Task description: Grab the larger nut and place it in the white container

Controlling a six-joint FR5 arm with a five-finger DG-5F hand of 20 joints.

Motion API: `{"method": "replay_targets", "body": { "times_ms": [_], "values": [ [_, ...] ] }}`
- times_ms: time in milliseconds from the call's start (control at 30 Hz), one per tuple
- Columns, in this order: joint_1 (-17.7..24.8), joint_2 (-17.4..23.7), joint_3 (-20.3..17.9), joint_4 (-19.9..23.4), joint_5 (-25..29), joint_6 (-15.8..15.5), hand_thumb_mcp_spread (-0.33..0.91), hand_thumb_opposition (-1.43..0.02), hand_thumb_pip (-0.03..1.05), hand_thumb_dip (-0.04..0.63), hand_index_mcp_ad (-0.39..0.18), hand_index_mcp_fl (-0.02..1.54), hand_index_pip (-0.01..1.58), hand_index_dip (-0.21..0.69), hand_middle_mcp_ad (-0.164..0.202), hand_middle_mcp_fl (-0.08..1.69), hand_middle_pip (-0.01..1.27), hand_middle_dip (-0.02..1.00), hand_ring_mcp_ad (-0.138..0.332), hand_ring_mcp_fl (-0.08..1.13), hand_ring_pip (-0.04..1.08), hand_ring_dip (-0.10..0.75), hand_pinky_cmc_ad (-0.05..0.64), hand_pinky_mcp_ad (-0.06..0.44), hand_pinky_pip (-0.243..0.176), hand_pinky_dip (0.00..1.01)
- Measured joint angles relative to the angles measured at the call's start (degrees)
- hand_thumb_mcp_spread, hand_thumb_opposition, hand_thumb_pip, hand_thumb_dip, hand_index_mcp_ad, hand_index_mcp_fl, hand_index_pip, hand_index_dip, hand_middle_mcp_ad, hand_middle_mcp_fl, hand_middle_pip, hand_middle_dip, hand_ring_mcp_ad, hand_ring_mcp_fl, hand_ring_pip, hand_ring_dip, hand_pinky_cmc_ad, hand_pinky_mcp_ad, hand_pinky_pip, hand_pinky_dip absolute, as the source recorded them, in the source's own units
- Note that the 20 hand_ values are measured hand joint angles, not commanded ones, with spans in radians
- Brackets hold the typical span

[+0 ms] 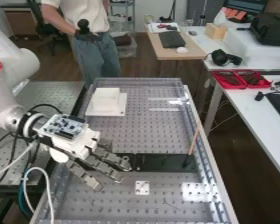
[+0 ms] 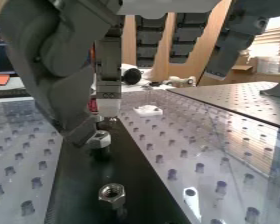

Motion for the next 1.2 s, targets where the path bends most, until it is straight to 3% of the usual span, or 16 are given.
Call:
{"method": "replay_targets", "body": {
  "times_ms": [867, 1200],
  "values": [
    [-0.99, -2.14, 1.55, -0.68, -1.58, -0.38, 0.32, -0.88, 0.72, 0.202, -0.201, 0.00, 1.56, 0.168, -0.005, 0.02, 0.12, 0.22, 0.087, 0.00, 0.11, 0.126, 0.318, 0.248, -0.093, 0.51],
    [-1.30, -2.11, 1.52, -0.59, -2.31, -0.83, 0.33, -0.88, 0.72, 0.206, -0.201, 0.12, 1.56, 0.134, -0.005, 0.02, 0.12, 0.22, 0.087, 0.00, 0.10, 0.126, 0.318, 0.246, -0.093, 0.51]
  ]
}}
